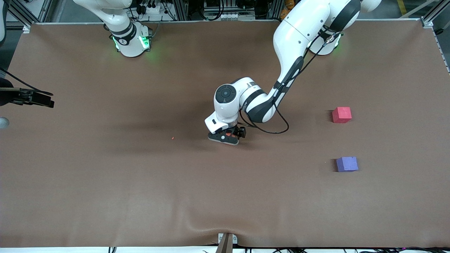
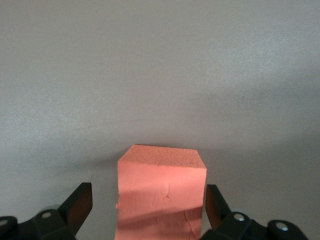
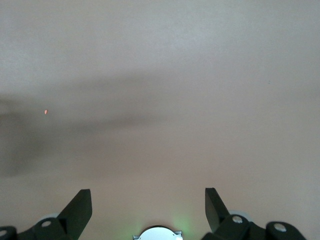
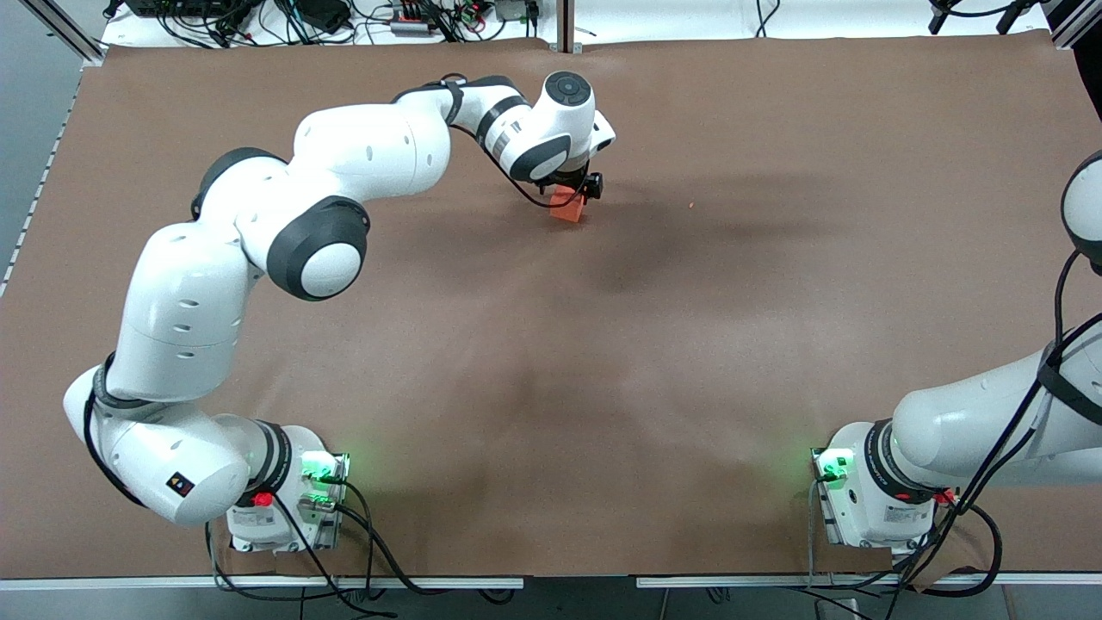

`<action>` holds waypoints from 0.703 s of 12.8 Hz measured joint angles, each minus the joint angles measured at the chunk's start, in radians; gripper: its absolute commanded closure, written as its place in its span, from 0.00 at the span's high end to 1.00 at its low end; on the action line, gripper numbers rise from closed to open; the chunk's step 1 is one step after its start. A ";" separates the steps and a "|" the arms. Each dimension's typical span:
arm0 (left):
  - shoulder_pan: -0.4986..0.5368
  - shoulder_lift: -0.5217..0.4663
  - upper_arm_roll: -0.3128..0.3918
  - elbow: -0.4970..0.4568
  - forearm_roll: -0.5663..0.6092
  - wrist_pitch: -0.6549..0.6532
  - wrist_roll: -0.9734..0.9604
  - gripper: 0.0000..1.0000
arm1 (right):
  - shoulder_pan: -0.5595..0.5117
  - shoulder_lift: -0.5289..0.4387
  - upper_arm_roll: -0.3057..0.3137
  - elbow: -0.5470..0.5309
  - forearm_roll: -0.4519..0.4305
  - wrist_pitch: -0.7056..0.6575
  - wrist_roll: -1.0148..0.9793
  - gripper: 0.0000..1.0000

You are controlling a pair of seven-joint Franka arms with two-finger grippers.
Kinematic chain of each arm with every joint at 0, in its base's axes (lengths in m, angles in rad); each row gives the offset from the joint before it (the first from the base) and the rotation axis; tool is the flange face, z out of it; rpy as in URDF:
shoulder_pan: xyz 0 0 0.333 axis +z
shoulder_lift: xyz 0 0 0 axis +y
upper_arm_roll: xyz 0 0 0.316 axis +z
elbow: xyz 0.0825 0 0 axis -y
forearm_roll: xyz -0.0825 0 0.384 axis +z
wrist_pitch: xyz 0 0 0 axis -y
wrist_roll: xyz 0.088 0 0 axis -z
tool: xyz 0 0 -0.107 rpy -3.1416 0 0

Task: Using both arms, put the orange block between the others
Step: 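Carry the orange cube with the left gripper toward the pink cube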

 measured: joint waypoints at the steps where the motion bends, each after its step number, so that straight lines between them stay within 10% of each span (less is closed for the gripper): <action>1: 0.000 0.007 0.000 0.000 0.000 0.017 -0.020 0.57 | 0.000 0.000 -0.003 0.000 0.000 -0.001 0.000 1.00; 2: 0.000 0.013 0.001 0.000 0.001 0.028 -0.052 0.08 | 0.000 0.000 -0.005 0.000 0.002 -0.001 0.000 1.00; 3: 0.000 0.015 0.001 0.000 0.002 0.033 -0.109 0.00 | 0.000 0.000 -0.005 0.000 0.006 -0.001 0.000 1.00; 9: 0.038 0.004 0.014 0.019 0.002 -0.033 -0.195 0.00 | 0.003 -0.001 0.004 0.001 0.024 -0.001 0.000 1.00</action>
